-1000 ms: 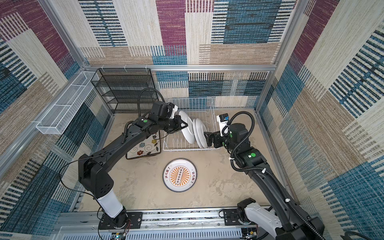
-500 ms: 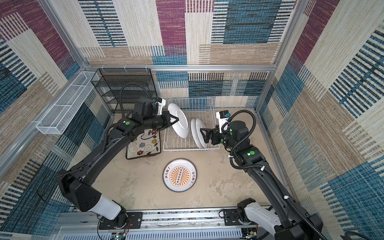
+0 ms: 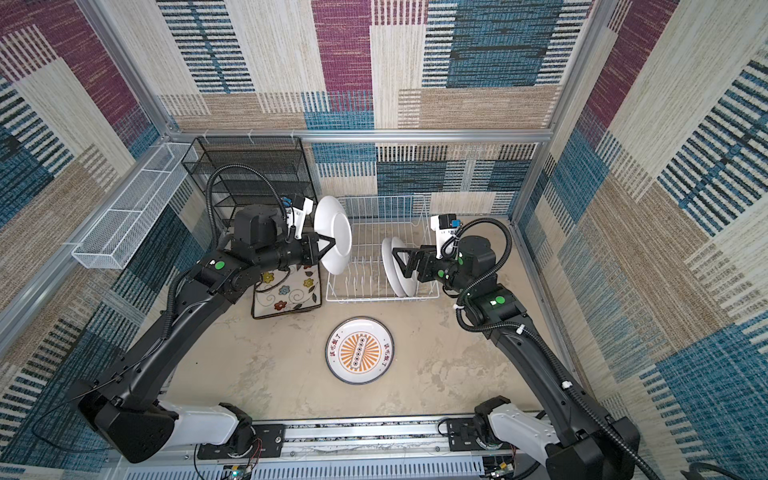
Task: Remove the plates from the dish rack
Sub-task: 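Lift the printed plate up out of the rack slot with the left gripper, then raise the printed plate above the rack while the right gripper reaches toward it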
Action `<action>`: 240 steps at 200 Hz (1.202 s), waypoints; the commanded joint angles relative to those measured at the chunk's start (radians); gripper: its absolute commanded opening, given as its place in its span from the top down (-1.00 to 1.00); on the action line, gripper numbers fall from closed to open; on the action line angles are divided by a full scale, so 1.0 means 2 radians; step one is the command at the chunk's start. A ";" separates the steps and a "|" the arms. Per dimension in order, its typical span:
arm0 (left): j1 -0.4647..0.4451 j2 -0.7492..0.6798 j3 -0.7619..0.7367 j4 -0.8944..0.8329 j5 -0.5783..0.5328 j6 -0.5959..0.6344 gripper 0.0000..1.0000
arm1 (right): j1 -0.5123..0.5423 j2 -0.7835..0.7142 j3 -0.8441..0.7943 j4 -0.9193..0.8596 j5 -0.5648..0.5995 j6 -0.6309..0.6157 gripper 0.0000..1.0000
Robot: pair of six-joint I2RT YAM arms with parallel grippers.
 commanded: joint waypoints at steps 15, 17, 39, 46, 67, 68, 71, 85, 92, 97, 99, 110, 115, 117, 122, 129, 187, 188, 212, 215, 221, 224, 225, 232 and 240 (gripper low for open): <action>-0.006 -0.011 -0.004 -0.018 -0.015 0.122 1.00 | 0.000 0.021 0.025 0.033 -0.043 0.030 -0.98; -0.007 -0.012 -0.005 -0.018 -0.018 0.126 1.00 | 0.001 0.023 0.027 0.032 -0.044 0.031 -0.98; -0.029 -0.022 -0.019 -0.019 -0.081 0.189 1.00 | 0.000 0.035 0.043 0.027 -0.049 0.041 -0.98; -0.038 -0.024 -0.023 -0.019 -0.099 0.213 1.00 | 0.000 0.039 0.046 0.030 -0.051 0.046 -0.99; -0.061 -0.033 -0.043 -0.009 -0.134 0.283 1.00 | 0.000 0.046 0.054 0.039 -0.059 0.055 -0.99; -0.062 -0.034 -0.044 -0.008 -0.135 0.286 1.00 | 0.000 0.046 0.055 0.039 -0.059 0.055 -0.99; -0.065 -0.036 -0.048 -0.006 -0.138 0.296 1.00 | 0.000 0.049 0.057 0.039 -0.060 0.056 -0.99; -0.080 -0.044 -0.070 0.014 -0.160 0.338 1.00 | 0.000 0.053 0.065 0.043 -0.068 0.062 -0.99; -0.086 -0.051 -0.084 0.031 -0.173 0.358 1.00 | 0.001 0.056 0.068 0.045 -0.072 0.065 -0.99; -0.090 -0.055 -0.095 0.044 -0.183 0.372 1.00 | 0.000 0.058 0.070 0.047 -0.073 0.068 -1.00; -0.093 -0.057 -0.100 0.049 -0.186 0.377 1.00 | 0.000 0.060 0.070 0.047 -0.074 0.068 -1.00; -0.104 -0.066 -0.122 0.073 -0.206 0.409 1.00 | 0.000 0.066 0.076 0.047 -0.082 0.069 -0.99; -0.108 -0.069 -0.130 0.083 -0.216 0.424 1.00 | 0.000 0.069 0.079 0.044 -0.084 0.072 -1.00; -0.111 -0.070 -0.134 0.089 -0.220 0.431 1.00 | 0.000 0.071 0.080 0.043 -0.085 0.072 -0.99; -0.117 -0.073 -0.142 0.100 -0.232 0.446 1.00 | 0.000 0.075 0.084 0.041 -0.087 0.074 -0.99; -0.126 -0.075 -0.154 0.115 -0.250 0.468 1.00 | 0.000 0.080 0.087 0.038 -0.092 0.076 -0.97; -0.177 -0.075 -0.232 0.235 -0.358 0.646 1.00 | 0.001 0.127 0.115 -0.011 -0.117 0.089 -0.72; -0.178 -0.075 -0.233 0.238 -0.360 0.649 1.00 | 0.001 0.127 0.116 -0.012 -0.116 0.089 -0.72; -0.191 -0.065 -0.255 0.283 -0.387 0.707 1.00 | 0.003 0.137 0.115 -0.030 -0.100 0.089 -0.63; -0.192 -0.064 -0.257 0.288 -0.389 0.720 1.00 | 0.003 0.137 0.115 -0.032 -0.097 0.089 -0.62; -0.195 -0.061 -0.261 0.297 -0.394 0.736 1.00 | 0.004 0.140 0.116 -0.038 -0.093 0.089 -0.59; -0.196 -0.060 -0.264 0.302 -0.397 0.743 1.00 | 0.004 0.142 0.117 -0.041 -0.091 0.089 -0.59; -0.197 -0.059 -0.265 0.304 -0.397 0.745 1.00 | 0.004 0.142 0.117 -0.043 -0.091 0.089 -0.58; -0.200 -0.058 -0.271 0.319 -0.402 0.760 1.00 | 0.005 0.146 0.118 -0.048 -0.091 0.089 -0.55; -0.202 -0.054 -0.279 0.336 -0.407 0.777 1.00 | 0.005 0.149 0.120 -0.055 -0.090 0.089 -0.51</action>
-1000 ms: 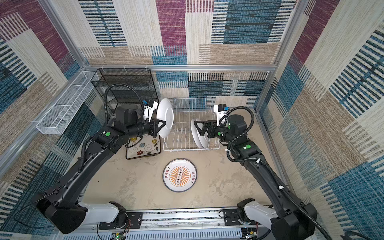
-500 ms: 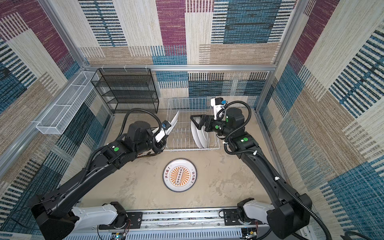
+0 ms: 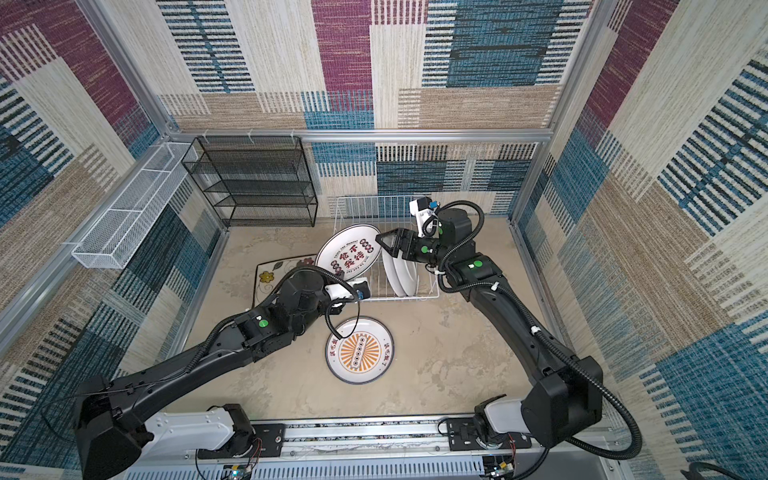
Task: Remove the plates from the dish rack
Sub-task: 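Raise the printed plate above the rack while the right gripper reaches toward it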
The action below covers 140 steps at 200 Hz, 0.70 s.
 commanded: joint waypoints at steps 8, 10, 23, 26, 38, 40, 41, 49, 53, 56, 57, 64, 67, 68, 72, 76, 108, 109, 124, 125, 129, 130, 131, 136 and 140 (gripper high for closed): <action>-0.009 0.008 -0.022 0.117 -0.042 0.105 1.00 | 0.005 0.011 0.008 -0.027 0.013 0.008 -0.47; -0.010 0.010 -0.023 0.119 -0.043 0.108 1.00 | 0.005 0.011 0.008 -0.029 0.014 0.008 -0.45; -0.013 0.015 -0.029 0.126 -0.048 0.125 1.00 | 0.008 0.014 0.008 -0.036 0.020 0.008 -0.33; -0.013 0.016 -0.031 0.128 -0.049 0.128 1.00 | 0.009 0.016 0.007 -0.036 0.021 0.008 -0.31; -0.015 0.021 -0.035 0.133 -0.051 0.141 1.00 | 0.010 0.020 0.006 -0.038 0.019 0.011 -0.22; -0.016 0.022 -0.037 0.134 -0.051 0.143 1.00 | 0.010 0.021 0.006 -0.038 0.019 0.011 -0.21; -0.016 0.022 -0.037 0.135 -0.052 0.144 1.00 | 0.011 0.021 0.005 -0.038 0.019 0.011 -0.21; -0.017 0.025 -0.041 0.145 -0.053 0.153 1.00 | 0.012 0.022 0.004 -0.038 0.022 0.014 -0.17; -0.018 0.026 -0.042 0.151 -0.053 0.157 1.00 | 0.013 0.023 0.003 -0.037 0.022 0.015 -0.14; -0.018 0.028 -0.044 0.155 -0.053 0.160 1.00 | 0.014 0.024 0.002 -0.036 0.024 0.016 -0.13; -0.018 0.028 -0.044 0.155 -0.053 0.161 1.00 | 0.014 0.024 0.002 -0.036 0.024 0.016 -0.13; -0.018 0.030 -0.046 0.159 -0.054 0.166 1.00 | 0.015 0.024 0.000 -0.035 0.028 0.020 -0.09; -0.019 0.031 -0.046 0.161 -0.054 0.168 1.00 | 0.016 0.024 -0.001 -0.034 0.029 0.021 -0.08; -0.019 0.032 -0.046 0.161 -0.054 0.168 1.00 | 0.016 0.024 -0.001 -0.034 0.029 0.022 -0.07; -0.019 0.033 -0.046 0.161 -0.054 0.170 1.00 | 0.017 0.024 -0.004 -0.032 0.028 0.023 -0.05; -0.020 0.034 -0.047 0.160 -0.054 0.172 1.00 | 0.017 0.026 -0.006 -0.031 0.028 0.025 -0.03; -0.026 0.040 -0.052 0.179 -0.061 0.180 1.00 | 0.020 0.033 -0.014 -0.024 0.030 0.036 0.18; -0.026 0.040 -0.052 0.179 -0.061 0.181 1.00 | 0.019 0.033 -0.014 -0.024 0.030 0.037 0.19; -0.029 0.037 -0.055 0.179 -0.060 0.178 1.00 | 0.019 0.034 -0.017 -0.017 0.032 0.042 0.28; -0.029 0.037 -0.055 0.179 -0.060 0.178 1.00 | 0.020 0.034 -0.017 -0.017 0.032 0.042 0.29; -0.030 0.036 -0.056 0.180 -0.059 0.177 1.00 | 0.019 0.033 -0.019 -0.015 0.032 0.045 0.31; -0.030 0.036 -0.056 0.180 -0.059 0.177 1.00 | 0.019 0.034 -0.019 -0.015 0.032 0.045 0.32; -0.030 0.036 -0.056 0.179 -0.058 0.176 1.00 | 0.020 0.034 -0.019 -0.014 0.032 0.045 0.33; -0.031 0.035 -0.056 0.179 -0.058 0.176 1.00 | 0.020 0.034 -0.021 -0.012 0.032 0.048 0.36; -0.030 0.036 -0.057 0.180 -0.058 0.176 1.00 | 0.020 0.033 -0.022 -0.010 0.031 0.050 0.38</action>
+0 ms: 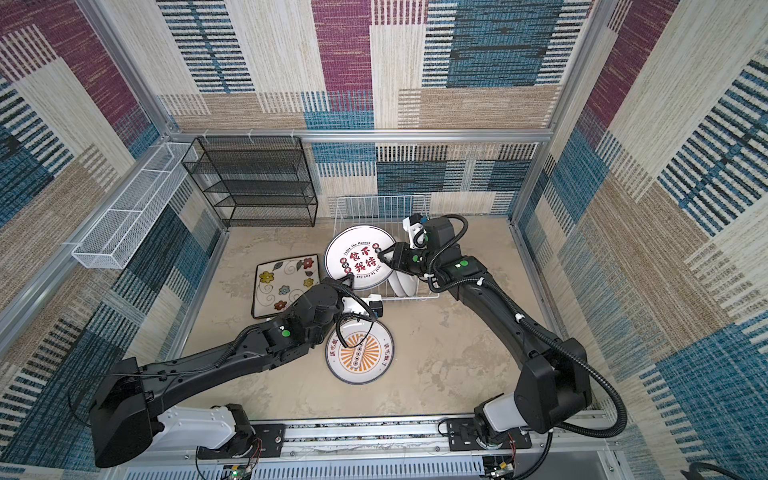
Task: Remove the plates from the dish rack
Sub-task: 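Raise the printed plate above the rack while the right gripper reaches toward it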
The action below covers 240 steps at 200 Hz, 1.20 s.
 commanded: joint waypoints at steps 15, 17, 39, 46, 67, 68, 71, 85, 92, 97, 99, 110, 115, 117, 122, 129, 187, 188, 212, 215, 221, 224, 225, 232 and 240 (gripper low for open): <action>-0.002 -0.003 -0.004 0.052 -0.006 0.006 1.00 | 0.001 -0.001 -0.007 0.032 0.001 0.024 0.48; -0.002 -0.004 -0.005 0.053 -0.006 0.006 1.00 | 0.001 -0.001 -0.008 0.033 0.001 0.024 0.49; -0.002 -0.003 -0.007 0.059 -0.005 -0.002 1.00 | 0.001 -0.006 -0.017 0.044 0.000 0.033 0.63; -0.001 -0.003 -0.008 0.061 -0.006 -0.005 1.00 | 0.001 -0.008 -0.019 0.046 0.000 0.036 0.69; -0.002 -0.001 -0.013 0.076 -0.010 -0.012 1.00 | 0.001 -0.014 -0.025 0.054 -0.001 0.041 0.80; -0.002 0.000 -0.014 0.077 -0.010 -0.012 1.00 | 0.001 -0.014 -0.025 0.055 -0.001 0.042 0.81; -0.002 0.000 -0.014 0.078 -0.010 -0.013 1.00 | 0.002 -0.015 -0.026 0.056 -0.002 0.043 0.82; -0.001 0.003 -0.014 0.083 -0.016 -0.021 0.91 | 0.002 -0.022 -0.035 0.066 -0.003 0.048 0.90; -0.002 0.005 -0.014 0.086 -0.019 -0.025 0.85 | 0.001 -0.024 -0.040 0.074 -0.004 0.051 0.97; -0.002 0.006 -0.014 0.088 -0.020 -0.028 0.83 | 0.001 -0.025 -0.042 0.075 -0.003 0.052 1.00; -0.002 0.006 -0.013 0.089 -0.021 -0.029 0.82 | 0.000 -0.026 -0.042 0.076 -0.002 0.052 1.00; -0.002 0.008 -0.012 0.089 -0.024 -0.031 0.74 | 0.000 -0.026 -0.041 0.076 0.001 0.052 1.00; -0.002 0.008 -0.011 0.088 -0.024 -0.033 0.68 | 0.001 -0.026 -0.040 0.079 0.000 0.052 1.00; -0.002 0.008 -0.011 0.088 -0.025 -0.035 0.64 | 0.001 -0.026 -0.040 0.079 -0.001 0.052 1.00; -0.001 0.008 -0.008 0.088 -0.026 -0.038 0.54 | 0.000 -0.026 -0.040 0.083 0.001 0.053 1.00; -0.002 0.007 -0.007 0.088 -0.027 -0.045 0.40 | 0.001 -0.028 -0.039 0.086 0.001 0.054 1.00; -0.011 -0.033 -0.004 0.014 0.000 -0.176 -0.45 | -0.017 -0.048 -0.053 0.128 0.017 0.077 1.00; -0.011 -0.034 -0.004 0.012 0.000 -0.178 -0.46 | -0.018 -0.049 -0.054 0.129 0.017 0.078 1.00; -0.012 -0.064 0.000 -0.021 0.025 -0.256 -0.57 | -0.029 -0.055 -0.059 0.141 0.025 0.086 1.00; -0.012 -0.070 0.001 -0.026 0.029 -0.267 -0.59 | -0.031 -0.056 -0.060 0.141 0.026 0.086 1.00; -0.011 -0.079 0.003 -0.034 0.036 -0.291 -0.61 | -0.033 -0.057 -0.061 0.143 0.028 0.085 1.00; -0.011 -0.084 0.004 -0.035 0.039 -0.302 -0.61 | -0.035 -0.058 -0.062 0.144 0.030 0.084 1.00; -0.011 -0.086 0.004 -0.035 0.040 -0.306 -0.62 | -0.035 -0.059 -0.062 0.144 0.030 0.083 1.00; -0.010 -0.097 0.004 -0.036 0.047 -0.332 -0.64 | -0.036 -0.061 -0.064 0.146 0.034 0.082 1.00; -0.007 -0.110 0.003 -0.039 0.057 -0.364 -0.66 | -0.038 -0.065 -0.068 0.150 0.040 0.078 1.00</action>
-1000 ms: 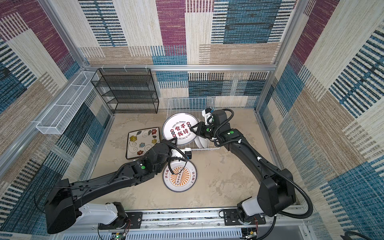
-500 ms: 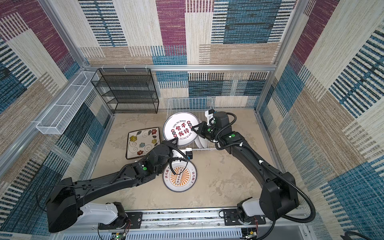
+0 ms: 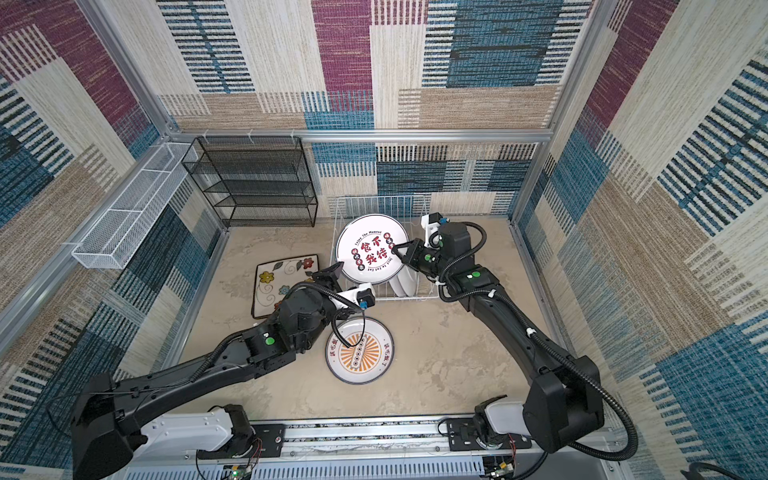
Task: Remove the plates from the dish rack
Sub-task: 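Raise the printed plate above the rack while the right gripper reaches toward it, then close the right gripper on the printed plate's rim opposite the left gripper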
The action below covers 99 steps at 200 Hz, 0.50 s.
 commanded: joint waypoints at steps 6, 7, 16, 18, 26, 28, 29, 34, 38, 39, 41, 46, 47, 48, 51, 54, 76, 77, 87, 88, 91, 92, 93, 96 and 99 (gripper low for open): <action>0.008 -0.038 0.006 -0.019 0.042 -0.155 -0.67 | -0.004 -0.014 -0.009 0.056 0.018 -0.001 1.00; 0.008 -0.040 0.006 -0.019 0.043 -0.158 -0.67 | -0.004 -0.015 -0.010 0.057 0.019 -0.003 1.00; 0.016 -0.053 0.006 -0.019 0.053 -0.203 -0.68 | -0.004 -0.020 -0.014 0.061 0.025 -0.006 1.00; 0.018 -0.056 0.005 -0.019 0.055 -0.213 -0.68 | -0.005 -0.020 -0.015 0.062 0.025 -0.007 1.00; 0.030 -0.068 0.005 -0.020 0.067 -0.253 -0.69 | -0.005 -0.023 -0.017 0.062 0.027 -0.010 1.00; 0.033 -0.071 0.006 -0.020 0.072 -0.267 -0.69 | -0.005 -0.023 -0.018 0.063 0.027 -0.011 1.00; 0.035 -0.073 0.005 -0.020 0.073 -0.274 -0.69 | -0.005 -0.024 -0.018 0.063 0.026 -0.011 1.00; 0.046 -0.080 0.004 -0.020 0.082 -0.302 -0.70 | -0.005 -0.025 -0.019 0.064 0.026 -0.014 1.00; 0.055 -0.085 0.003 -0.021 0.093 -0.331 -0.70 | -0.006 -0.025 -0.020 0.064 0.026 -0.014 1.00; 0.058 -0.086 0.004 -0.021 0.095 -0.338 -0.70 | -0.005 -0.026 -0.021 0.064 0.026 -0.015 1.00; 0.063 -0.089 0.003 -0.022 0.100 -0.348 -0.70 | -0.005 -0.026 -0.021 0.064 0.026 -0.015 1.00; 0.077 -0.094 0.004 -0.024 0.117 -0.383 -0.70 | -0.006 -0.025 -0.022 0.065 0.025 -0.014 1.00; 0.080 -0.095 0.004 -0.024 0.120 -0.386 -0.70 | -0.006 -0.025 -0.022 0.065 0.025 -0.014 1.00; 0.083 -0.096 0.003 -0.025 0.123 -0.394 -0.70 | -0.006 -0.026 -0.023 0.065 0.024 -0.014 1.00; 0.092 -0.098 0.004 -0.027 0.132 -0.414 -0.70 | -0.005 -0.026 -0.023 0.065 0.023 -0.014 1.00; 0.101 -0.101 0.004 -0.028 0.140 -0.433 -0.70 | -0.005 -0.026 -0.023 0.066 0.022 -0.014 1.00; 0.161 -0.106 0.003 -0.029 0.192 -0.555 -0.70 | -0.006 -0.022 -0.025 0.071 0.011 -0.011 1.00; 0.163 -0.106 0.003 -0.029 0.194 -0.560 -0.70 | -0.006 -0.022 -0.025 0.071 0.010 -0.011 1.00; 0.186 -0.102 0.003 -0.026 0.206 -0.610 -0.70 | -0.006 -0.021 -0.025 0.073 0.004 -0.012 1.00; 0.188 -0.101 0.003 -0.026 0.209 -0.615 -0.70 | -0.006 -0.021 -0.025 0.074 0.003 -0.012 1.00; 0.194 -0.099 0.002 -0.025 0.217 -0.630 -0.70 | -0.006 -0.020 -0.026 0.075 0.001 -0.012 1.00; 0.197 -0.098 0.002 -0.024 0.220 -0.634 -0.70 | -0.006 -0.020 -0.026 0.076 0.000 -0.012 1.00; 0.199 -0.097 0.002 -0.024 0.223 -0.639 -0.70 | -0.006 -0.020 -0.026 0.077 -0.001 -0.013 1.00; 0.205 -0.095 0.003 -0.022 0.232 -0.651 -0.69 | -0.006 -0.020 -0.026 0.078 -0.002 -0.013 1.00; 0.212 -0.092 0.003 -0.022 0.240 -0.665 -0.70 | -0.006 -0.020 -0.026 0.078 -0.004 -0.014 1.00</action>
